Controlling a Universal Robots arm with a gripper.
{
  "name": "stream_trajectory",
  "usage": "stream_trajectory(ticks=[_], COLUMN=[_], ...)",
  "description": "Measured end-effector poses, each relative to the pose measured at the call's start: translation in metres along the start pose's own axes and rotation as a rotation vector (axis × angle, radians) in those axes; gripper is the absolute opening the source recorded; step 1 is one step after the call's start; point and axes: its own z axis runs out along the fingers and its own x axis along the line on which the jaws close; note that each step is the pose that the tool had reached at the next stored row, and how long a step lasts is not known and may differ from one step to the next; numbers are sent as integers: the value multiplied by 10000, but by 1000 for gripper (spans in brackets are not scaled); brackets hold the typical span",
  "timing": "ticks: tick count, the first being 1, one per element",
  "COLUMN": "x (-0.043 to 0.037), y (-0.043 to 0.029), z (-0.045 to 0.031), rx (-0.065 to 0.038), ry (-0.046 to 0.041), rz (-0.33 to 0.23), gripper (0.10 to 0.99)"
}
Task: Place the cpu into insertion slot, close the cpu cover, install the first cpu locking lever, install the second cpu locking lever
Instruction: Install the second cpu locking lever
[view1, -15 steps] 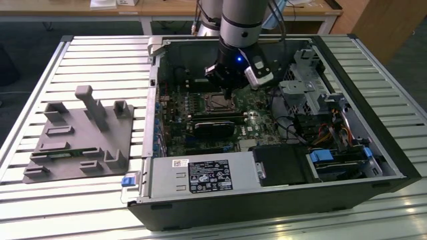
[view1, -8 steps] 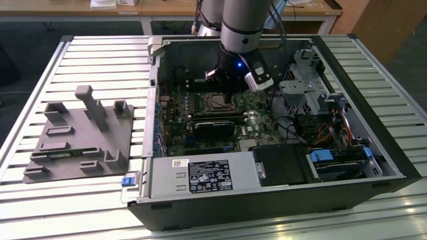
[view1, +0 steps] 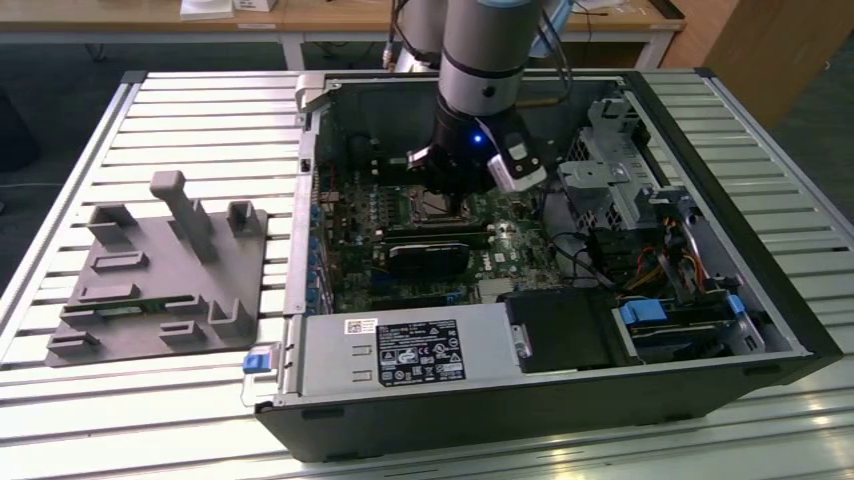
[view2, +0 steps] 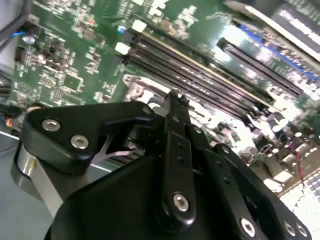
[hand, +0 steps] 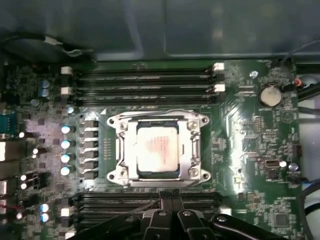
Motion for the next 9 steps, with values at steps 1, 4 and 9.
stream_trajectory(ticks=[1, 4, 9], x=[47, 165, 178], y=[-6, -21, -59], z=[2, 7, 22], rx=[-1, 0, -159], ry=[0, -1, 36], rz=[-2, -1, 49], gripper=[106, 106, 106])
